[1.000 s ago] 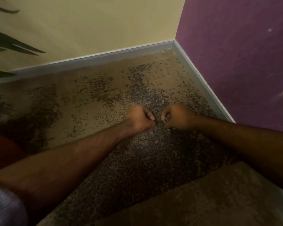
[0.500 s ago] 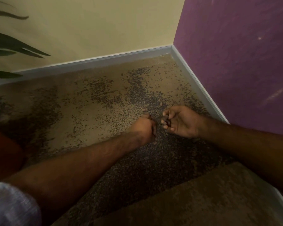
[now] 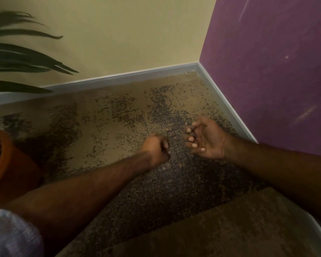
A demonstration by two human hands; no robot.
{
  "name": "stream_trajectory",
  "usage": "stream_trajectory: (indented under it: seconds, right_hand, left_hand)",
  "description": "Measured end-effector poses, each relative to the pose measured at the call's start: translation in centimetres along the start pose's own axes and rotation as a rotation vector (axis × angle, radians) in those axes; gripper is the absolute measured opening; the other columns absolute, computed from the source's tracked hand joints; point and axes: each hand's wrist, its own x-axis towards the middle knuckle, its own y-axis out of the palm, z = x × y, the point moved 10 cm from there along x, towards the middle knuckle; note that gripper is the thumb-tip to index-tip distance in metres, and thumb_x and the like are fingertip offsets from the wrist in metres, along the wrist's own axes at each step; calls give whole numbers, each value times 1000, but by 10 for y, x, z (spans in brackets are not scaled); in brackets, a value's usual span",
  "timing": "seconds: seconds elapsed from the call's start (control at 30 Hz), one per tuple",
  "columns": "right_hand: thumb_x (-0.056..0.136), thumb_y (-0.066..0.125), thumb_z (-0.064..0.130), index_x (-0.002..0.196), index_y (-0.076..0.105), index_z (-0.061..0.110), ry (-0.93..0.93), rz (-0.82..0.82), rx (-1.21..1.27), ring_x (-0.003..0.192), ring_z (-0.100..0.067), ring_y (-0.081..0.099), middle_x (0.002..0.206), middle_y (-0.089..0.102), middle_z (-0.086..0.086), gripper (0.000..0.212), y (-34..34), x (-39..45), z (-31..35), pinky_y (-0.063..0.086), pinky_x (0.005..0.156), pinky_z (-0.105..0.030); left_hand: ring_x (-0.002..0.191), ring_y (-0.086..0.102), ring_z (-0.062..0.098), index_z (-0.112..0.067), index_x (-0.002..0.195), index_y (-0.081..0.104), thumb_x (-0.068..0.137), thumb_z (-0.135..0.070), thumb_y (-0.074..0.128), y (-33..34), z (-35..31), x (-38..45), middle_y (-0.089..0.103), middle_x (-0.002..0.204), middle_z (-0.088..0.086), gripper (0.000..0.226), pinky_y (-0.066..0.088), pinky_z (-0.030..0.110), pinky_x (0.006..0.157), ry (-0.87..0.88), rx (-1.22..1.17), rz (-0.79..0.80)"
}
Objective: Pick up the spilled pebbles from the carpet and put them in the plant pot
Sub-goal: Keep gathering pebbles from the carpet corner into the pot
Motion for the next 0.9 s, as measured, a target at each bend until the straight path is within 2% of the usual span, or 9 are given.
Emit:
stream_trajectory:
  seconds: [0.1, 0.17, 0.23, 0.3, 0.4, 0.5, 0.6, 0.7, 0.9]
  right_hand:
    - [74, 36, 28, 67, 42, 14, -4, -41, -7, 43, -16, 34, 59, 36, -4, 17, -7, -2, -1, 18, 35, -15]
    - [75, 34, 27, 66, 42, 14, 6, -64, -5, 43, -17, 33, 59, 36, -4, 18, -13, -3, -4, 15, 36, -16]
    - [75, 33, 27, 65, 42, 14, 19, -74, -8, 44, -17, 33, 59, 35, -4, 19, -18, -5, -6, 14, 36, -17]
    - [75, 35, 27, 64, 42, 14, 25, -89, -17, 44, -17, 32, 59, 36, -4, 19, -24, -6, -7, 15, 36, -16]
    - [75, 35, 28, 63, 42, 14, 35, -132, -54, 43, -17, 32, 58, 36, -4, 19, -33, -9, -9, 16, 36, -15]
    - [73, 37, 29, 63, 41, 15, 42, -163, -92, 43, -17, 32, 58, 35, -4, 18, -40, -10, -11, 15, 36, -15]
    - [73, 38, 29, 62, 41, 15, 51, -191, -135, 42, -17, 32, 57, 35, -4, 17, -43, -9, -14, 16, 34, -14]
    - [76, 38, 28, 64, 41, 16, 53, -235, -188, 42, -17, 32, 57, 37, -4, 18, -47, -8, -15, 14, 35, -15]
    - [82, 36, 30, 65, 41, 17, 51, -284, -250, 41, -16, 33, 56, 36, -3, 22, -52, -10, -14, 12, 37, -16]
  left_hand:
    - [94, 54, 16, -25, 111, 62, 64, -17, 81, 2, 2, 4, 43, 114, 0, 52, 50, 20, 82, -33, 69, 30]
    - [100, 52, 19, -26, 120, 60, 64, -16, 83, 7, 3, 4, 39, 119, 1, 61, 50, 23, 88, -67, 88, 81]
    - [101, 52, 20, -26, 111, 62, 66, -14, 81, 11, 1, 4, 41, 118, 2, 50, 51, 26, 88, -55, 120, 105]
    - [95, 53, 18, -24, 102, 63, 70, -15, 76, 12, -3, 4, 46, 115, 3, 36, 48, 25, 80, -36, 172, 119]
    - [92, 54, 18, -25, 100, 62, 70, -18, 73, 11, -2, 8, 51, 114, 4, 33, 44, 23, 77, -43, 201, 115]
    - [86, 54, 16, -19, 88, 65, 66, -5, 76, 11, 0, 10, 49, 102, 0, 28, 45, 19, 75, -85, 143, 108]
    - [74, 58, 10, -21, 70, 62, 65, 0, 78, 12, 1, 11, 61, 81, -6, 26, 45, 16, 65, -100, 85, 114]
    - [66, 57, 3, -20, 70, 66, 67, -1, 78, 10, 6, 10, 60, 69, -12, 22, 40, 3, 53, -118, 22, 101]
    - [72, 62, 8, -24, 71, 65, 66, -5, 81, 5, -3, 12, 68, 78, -5, 25, 52, 19, 72, -59, -81, 43]
